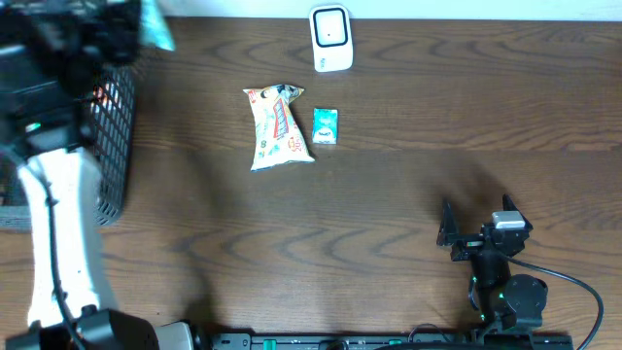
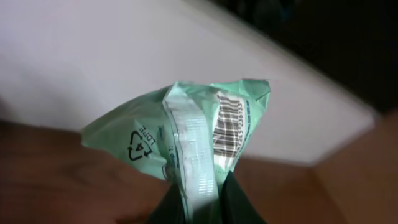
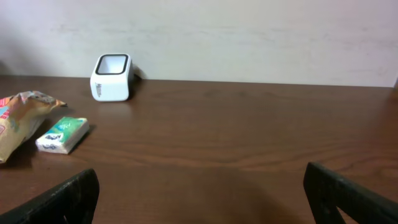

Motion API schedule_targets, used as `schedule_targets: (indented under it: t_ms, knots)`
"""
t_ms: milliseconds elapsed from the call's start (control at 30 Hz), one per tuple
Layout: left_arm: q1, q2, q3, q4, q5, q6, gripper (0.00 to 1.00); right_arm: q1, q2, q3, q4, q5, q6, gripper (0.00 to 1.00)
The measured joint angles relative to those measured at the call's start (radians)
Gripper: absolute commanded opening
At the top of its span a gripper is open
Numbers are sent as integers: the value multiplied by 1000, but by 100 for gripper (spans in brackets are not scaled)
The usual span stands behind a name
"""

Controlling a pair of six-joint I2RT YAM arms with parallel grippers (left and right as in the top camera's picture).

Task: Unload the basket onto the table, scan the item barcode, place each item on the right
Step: 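Lift the green wipes pack out and place it left of the snack bag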

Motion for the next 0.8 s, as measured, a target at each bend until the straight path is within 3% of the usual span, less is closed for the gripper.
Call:
schedule_targets:
  t_ms: [133,300,500,800]
  knots:
    - [-102,67,0,-130,-67,111,7,0,0,0,0,0,0,99]
    - [-185,175,0,-261,-269,184,7,0,0,0,0,0,0,99]
    - [-234,327,0,-318,-409,209,7,0,0,0,0,0,0,99]
    - [-278,550,0,-323,-454,210,8,0,0,0,0,0,0,99]
